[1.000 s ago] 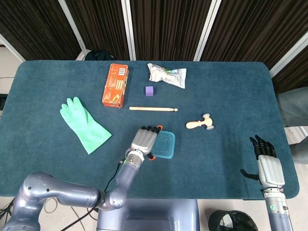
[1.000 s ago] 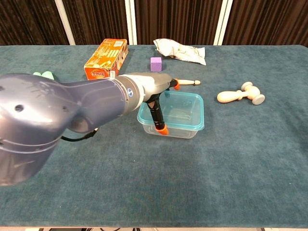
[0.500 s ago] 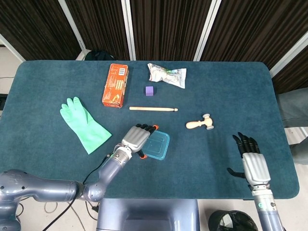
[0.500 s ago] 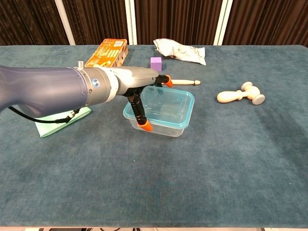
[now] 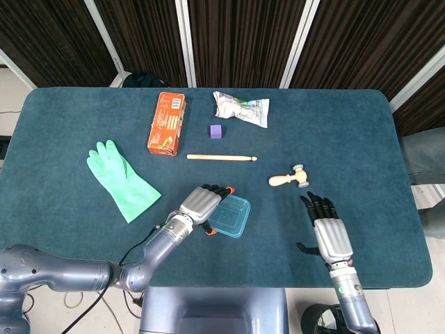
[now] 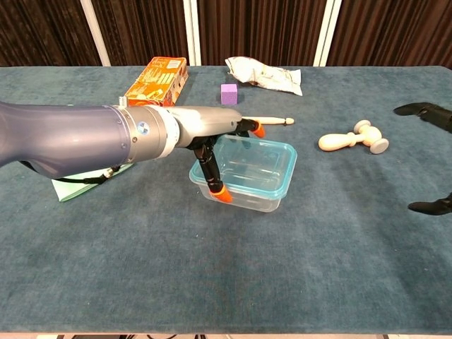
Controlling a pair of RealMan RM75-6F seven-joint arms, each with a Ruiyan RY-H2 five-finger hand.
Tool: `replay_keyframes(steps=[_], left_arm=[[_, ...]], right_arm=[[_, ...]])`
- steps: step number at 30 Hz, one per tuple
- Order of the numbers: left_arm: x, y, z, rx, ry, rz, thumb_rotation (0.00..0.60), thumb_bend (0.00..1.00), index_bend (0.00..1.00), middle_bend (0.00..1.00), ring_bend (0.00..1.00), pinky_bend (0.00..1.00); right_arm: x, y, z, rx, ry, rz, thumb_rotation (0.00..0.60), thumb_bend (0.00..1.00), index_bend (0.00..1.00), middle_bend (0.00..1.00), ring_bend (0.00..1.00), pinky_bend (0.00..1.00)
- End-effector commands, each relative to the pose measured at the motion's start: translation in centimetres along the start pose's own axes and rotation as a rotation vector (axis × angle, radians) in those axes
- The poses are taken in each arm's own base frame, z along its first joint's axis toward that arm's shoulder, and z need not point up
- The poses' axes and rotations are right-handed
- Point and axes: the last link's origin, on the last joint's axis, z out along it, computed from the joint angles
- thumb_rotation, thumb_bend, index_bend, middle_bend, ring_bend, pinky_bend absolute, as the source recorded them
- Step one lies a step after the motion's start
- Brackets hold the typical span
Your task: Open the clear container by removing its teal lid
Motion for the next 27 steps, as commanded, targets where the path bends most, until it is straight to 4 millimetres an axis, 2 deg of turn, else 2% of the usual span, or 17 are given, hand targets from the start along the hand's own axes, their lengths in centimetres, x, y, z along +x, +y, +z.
replay_keyframes(steps=[1,16,27], left_arm=[[-0.3,0.2,0.2,-0.002,-0.007,0.014,0.600,0.10,0.11,0.22,0.16,0.32],[-1.7,1.4,1.1,0.020,-0.001,-0.020,0.600,0.10,0.11,0.23,0.16,0.33],[-2.1,1.8,1.2,0.020,0.002,-0.031,0.600,0.10,0.11,0.23,0.16,0.33]], right_arm=[[-0.8,-0.8,0.4,0.000,-0.014,0.007,0.600,0.19,0.00,0.00,0.00,0.00],[-2.8,-4.6,0.8,0.057,-0.048,0.039,0.600,0.19,0.00,0.00,0.00,0.00],[-4.0,-6.0,0.8,0.053,-0.066,0.058,0.600,0.19,0.00,0.00,0.00,0.00]])
